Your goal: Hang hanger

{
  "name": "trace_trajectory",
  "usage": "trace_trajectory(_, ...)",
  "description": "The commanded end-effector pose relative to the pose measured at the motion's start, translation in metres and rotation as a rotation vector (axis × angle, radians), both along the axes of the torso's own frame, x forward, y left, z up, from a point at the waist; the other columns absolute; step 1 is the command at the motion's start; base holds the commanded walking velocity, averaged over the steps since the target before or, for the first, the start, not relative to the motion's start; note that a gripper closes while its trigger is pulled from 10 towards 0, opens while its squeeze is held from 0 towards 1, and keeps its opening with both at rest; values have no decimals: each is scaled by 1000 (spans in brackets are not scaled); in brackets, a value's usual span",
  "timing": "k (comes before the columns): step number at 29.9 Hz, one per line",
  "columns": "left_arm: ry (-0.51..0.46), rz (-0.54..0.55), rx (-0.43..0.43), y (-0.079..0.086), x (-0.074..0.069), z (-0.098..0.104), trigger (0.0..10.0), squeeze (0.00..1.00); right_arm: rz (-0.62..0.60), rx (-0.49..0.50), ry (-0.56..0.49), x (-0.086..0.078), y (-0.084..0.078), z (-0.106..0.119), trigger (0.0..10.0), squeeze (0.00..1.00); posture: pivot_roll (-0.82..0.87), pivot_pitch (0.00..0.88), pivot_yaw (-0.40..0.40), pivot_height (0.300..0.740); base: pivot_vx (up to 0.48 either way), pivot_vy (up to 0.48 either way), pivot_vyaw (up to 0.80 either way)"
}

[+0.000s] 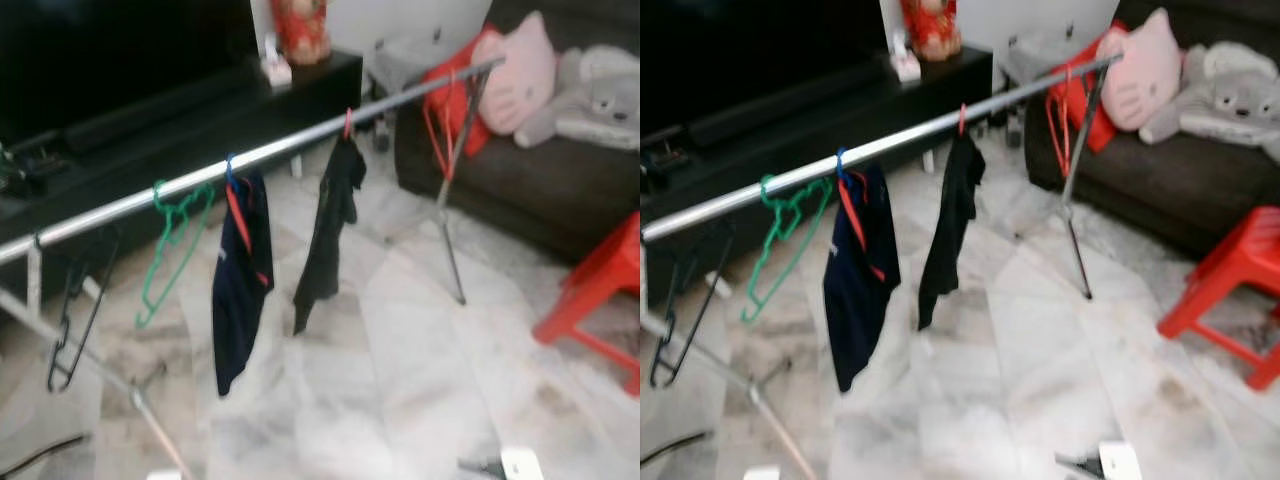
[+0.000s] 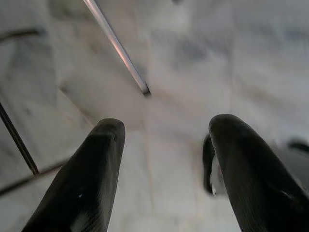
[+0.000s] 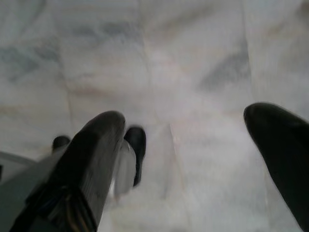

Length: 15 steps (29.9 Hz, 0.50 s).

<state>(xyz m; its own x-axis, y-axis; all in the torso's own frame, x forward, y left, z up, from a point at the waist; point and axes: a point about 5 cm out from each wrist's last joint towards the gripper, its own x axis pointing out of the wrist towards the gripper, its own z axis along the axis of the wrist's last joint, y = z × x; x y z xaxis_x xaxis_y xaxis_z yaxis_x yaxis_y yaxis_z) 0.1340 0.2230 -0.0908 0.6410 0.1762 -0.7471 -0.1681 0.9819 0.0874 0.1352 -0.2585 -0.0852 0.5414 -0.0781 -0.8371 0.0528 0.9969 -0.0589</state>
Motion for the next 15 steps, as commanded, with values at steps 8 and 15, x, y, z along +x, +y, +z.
trace_trajectory(8,-431,-23,95,18,45,47,10000,0,2,1,-8,3,-1,1,10000,0,-75,0,41,740,0,0,0)
trace_trajectory(15,-703,-143,152,2,62,102,10000,0,-4,-3,-9,4,-2,2,10000,0,-72,0,38,740,0,0,0)
